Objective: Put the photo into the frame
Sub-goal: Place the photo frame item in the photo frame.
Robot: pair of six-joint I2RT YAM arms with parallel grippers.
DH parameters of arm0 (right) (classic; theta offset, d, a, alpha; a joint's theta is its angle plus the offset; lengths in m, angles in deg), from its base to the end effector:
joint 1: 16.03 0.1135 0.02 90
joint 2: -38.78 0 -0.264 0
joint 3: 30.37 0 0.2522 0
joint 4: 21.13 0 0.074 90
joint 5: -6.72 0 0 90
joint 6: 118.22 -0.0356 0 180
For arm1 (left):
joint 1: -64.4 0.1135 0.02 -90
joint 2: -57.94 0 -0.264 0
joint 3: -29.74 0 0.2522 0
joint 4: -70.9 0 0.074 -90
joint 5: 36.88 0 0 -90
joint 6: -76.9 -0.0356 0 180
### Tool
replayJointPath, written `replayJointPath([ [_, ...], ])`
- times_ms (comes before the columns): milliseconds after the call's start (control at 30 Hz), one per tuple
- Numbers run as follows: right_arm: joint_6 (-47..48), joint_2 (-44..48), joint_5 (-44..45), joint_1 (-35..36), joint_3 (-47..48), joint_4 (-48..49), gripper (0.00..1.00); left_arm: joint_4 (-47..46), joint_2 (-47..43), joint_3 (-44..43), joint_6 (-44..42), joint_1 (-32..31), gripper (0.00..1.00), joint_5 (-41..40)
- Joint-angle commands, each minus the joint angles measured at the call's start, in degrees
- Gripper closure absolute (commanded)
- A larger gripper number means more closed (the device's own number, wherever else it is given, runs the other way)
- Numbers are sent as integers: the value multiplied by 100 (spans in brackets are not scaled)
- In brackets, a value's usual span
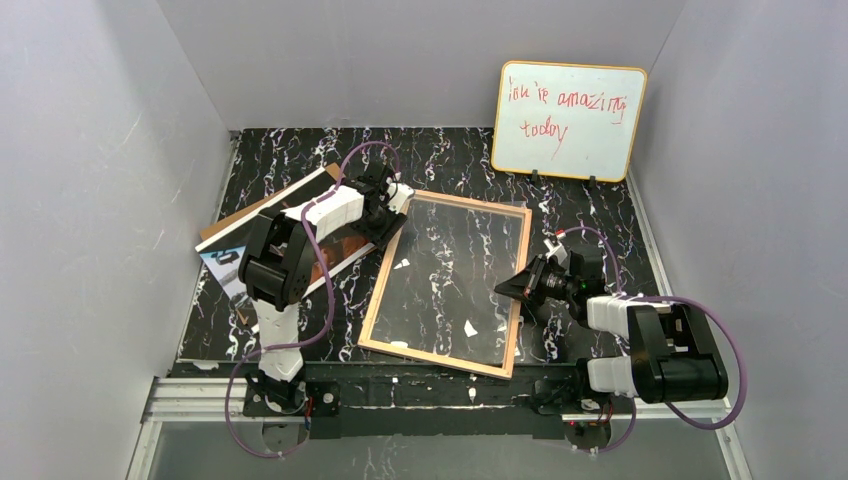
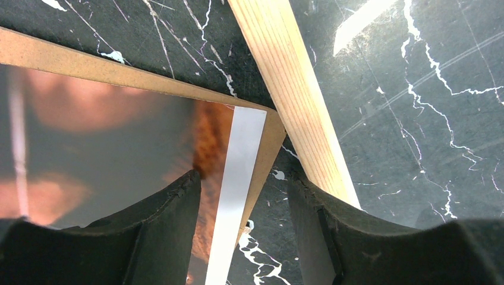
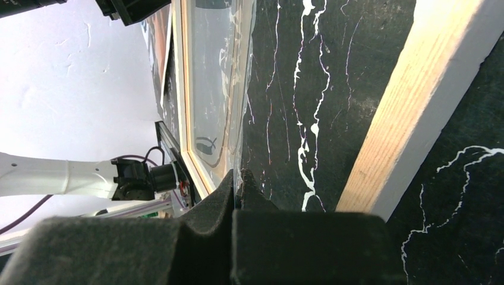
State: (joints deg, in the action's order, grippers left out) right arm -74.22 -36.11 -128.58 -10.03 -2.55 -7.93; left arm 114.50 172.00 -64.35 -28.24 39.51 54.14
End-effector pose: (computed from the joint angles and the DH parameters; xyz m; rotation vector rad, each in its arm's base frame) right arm 0.2014 0.0466 0.1285 0.2961 2.2625 1.3559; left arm 0.3748 -0.1746 0.1703 0.9234 2.5185 -0.0773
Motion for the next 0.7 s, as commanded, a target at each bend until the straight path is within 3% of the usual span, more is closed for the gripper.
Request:
replayJointPath([
  [0,163,22,-185,1,81,-146,99,431,440,380,-7,-91,47,241],
  [667,315,639,-51,4,361,-1176,99,399,413,426,-15,-88,47,226],
])
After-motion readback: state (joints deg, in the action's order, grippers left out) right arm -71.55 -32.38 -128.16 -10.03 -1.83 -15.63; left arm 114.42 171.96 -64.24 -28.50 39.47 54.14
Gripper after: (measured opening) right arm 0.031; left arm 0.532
